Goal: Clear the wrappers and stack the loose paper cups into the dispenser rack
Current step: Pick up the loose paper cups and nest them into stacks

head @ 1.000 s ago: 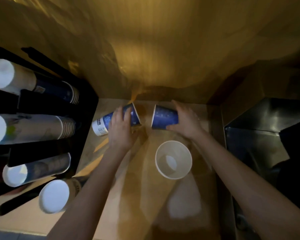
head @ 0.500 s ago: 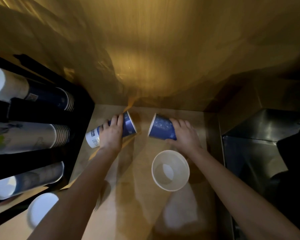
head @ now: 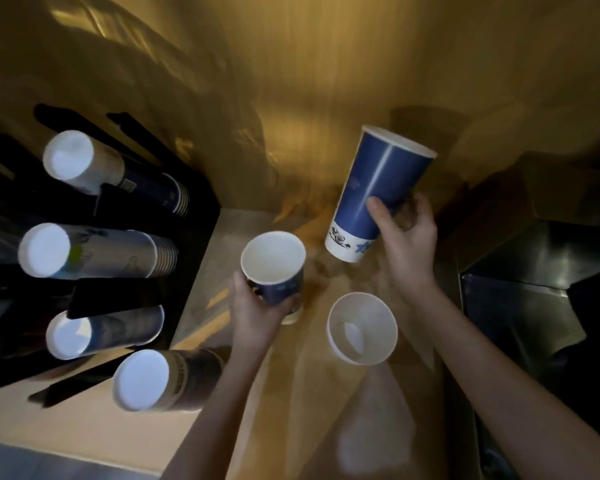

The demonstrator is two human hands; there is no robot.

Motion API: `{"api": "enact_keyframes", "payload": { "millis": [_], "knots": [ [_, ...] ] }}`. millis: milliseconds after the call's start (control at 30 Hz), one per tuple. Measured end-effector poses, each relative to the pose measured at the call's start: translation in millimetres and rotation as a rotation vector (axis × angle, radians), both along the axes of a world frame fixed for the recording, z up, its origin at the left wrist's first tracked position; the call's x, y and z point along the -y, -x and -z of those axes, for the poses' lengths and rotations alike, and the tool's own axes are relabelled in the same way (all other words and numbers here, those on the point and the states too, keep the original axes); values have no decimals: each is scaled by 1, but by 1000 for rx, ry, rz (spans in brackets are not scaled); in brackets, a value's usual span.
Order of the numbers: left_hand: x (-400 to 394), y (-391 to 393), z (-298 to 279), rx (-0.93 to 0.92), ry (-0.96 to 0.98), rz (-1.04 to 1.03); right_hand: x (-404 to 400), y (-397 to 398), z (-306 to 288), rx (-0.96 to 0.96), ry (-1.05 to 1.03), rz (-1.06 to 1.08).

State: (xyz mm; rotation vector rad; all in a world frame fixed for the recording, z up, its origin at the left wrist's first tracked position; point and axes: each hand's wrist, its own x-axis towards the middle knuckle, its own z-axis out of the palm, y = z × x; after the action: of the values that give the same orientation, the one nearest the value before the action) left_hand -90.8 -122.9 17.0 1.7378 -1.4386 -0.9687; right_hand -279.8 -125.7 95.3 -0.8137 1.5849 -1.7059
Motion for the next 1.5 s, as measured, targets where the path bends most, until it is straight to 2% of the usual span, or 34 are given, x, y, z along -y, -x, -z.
{"api": "enact_keyframes", "payload": {
  "millis": [200,333,467,600,767,967,1133,1300,1500],
  "knots": [
    [-21,-5,8,-77,103,91,-22,-36,-26,143,106,-185],
    [-21,-9,8,-120,118,140,-27,-54,-12,100,66,-382],
    [-21,-9,9,-141,128,163,-30,-57,6,-298,-111,-456],
    [-22,-8,12,-93,139,163,-29,-61,13,-597,-259,-525],
    [-22,-7,12,-152,154,159,-31,-62,8,-668,-355,-654],
    [-21,-11,16,-136,91,160,-27,-68,4,-999,-435,-744],
    [-20,-10,9,-147,16,152,-23,-70,0,-955,-510,-765],
    [-31,-16,-3,-77,29,154,-24,-73,-3,-957,-474,-727],
    [-63,-38,0,-96,45,140,-48,-65,-15,-994,-507,-851]
  ]
}}
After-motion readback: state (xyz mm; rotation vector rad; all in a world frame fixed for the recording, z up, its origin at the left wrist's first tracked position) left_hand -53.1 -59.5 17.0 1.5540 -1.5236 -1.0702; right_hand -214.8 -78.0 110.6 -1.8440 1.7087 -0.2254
